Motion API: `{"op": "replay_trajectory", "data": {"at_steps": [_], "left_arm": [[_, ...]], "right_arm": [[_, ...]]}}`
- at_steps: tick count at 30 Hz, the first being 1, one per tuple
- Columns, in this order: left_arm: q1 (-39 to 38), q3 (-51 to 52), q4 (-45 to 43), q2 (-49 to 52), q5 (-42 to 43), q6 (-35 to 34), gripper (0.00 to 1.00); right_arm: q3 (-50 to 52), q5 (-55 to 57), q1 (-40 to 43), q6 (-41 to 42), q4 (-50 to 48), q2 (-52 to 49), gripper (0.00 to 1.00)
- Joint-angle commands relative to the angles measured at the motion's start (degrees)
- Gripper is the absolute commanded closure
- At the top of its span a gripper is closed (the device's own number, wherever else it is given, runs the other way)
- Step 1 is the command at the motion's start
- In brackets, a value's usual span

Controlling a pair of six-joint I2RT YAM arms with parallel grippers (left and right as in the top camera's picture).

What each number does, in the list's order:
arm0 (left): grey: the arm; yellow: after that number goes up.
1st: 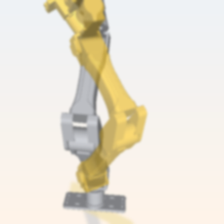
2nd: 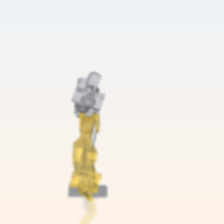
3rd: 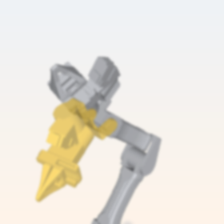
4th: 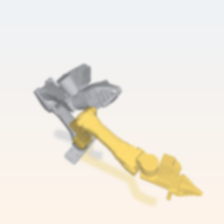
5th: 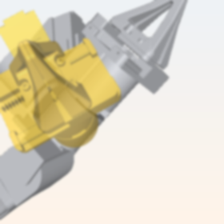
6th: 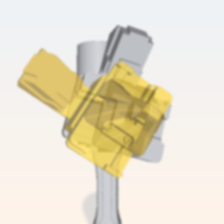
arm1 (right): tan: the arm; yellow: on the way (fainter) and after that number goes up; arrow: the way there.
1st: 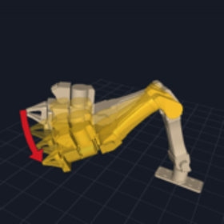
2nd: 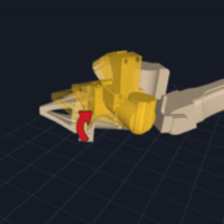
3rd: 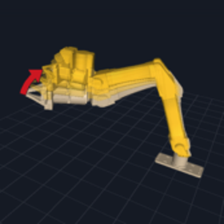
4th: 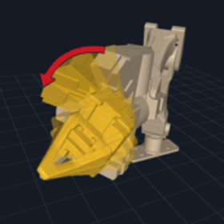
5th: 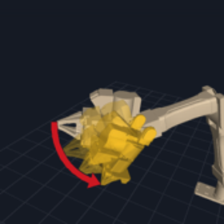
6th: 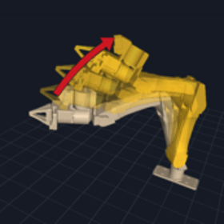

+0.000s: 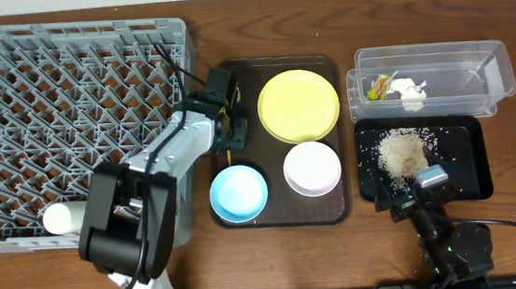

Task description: Sort waste into correct bins and load items into the dishwasher

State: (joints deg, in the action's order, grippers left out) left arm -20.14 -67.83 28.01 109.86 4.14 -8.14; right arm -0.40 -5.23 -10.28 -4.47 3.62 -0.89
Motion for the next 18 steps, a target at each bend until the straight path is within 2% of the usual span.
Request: {"op": "replay_trajectory", "data": {"at_steps": [1, 3, 5, 6, 14, 18], "left_arm": [[-0.09, 0.28, -0.09, 1.81, -0.02, -0.28, 0.66], [-0.09, 0.28, -0.09, 2.25, -0.04, -0.28, 0.75], [-0.09, 0.28, -0.09, 2.25, 0.0, -0.28, 0.89], [-0.09, 0.24, -0.09, 1.97, 0.85, -0.28, 0.92], [-0.02, -4.72, 4.09, -4.74, 2.67, -0.2, 0.92], [-0.02, -5.42, 5.84, -12.72, -2.05, 1.09, 0.92]], "right_arm": [[0.09, -0.35, 0.52, -0.52, 0.22, 0.46, 0.01], [0.09, -0.35, 0.52, -0.52, 0.2, 0.46, 0.01], [0.09, -0.35, 0.52, -0.52, 0.22, 0.46, 0.01], [0.09, -0.37, 0.52, -0.52, 0.22, 0.46, 0.01], [0.09, -0.37, 0.52, -0.52, 0.2, 0.46, 0.01], [0.09, -0.35, 0.52, -0.52, 0.2, 0.46, 0.01]]}}
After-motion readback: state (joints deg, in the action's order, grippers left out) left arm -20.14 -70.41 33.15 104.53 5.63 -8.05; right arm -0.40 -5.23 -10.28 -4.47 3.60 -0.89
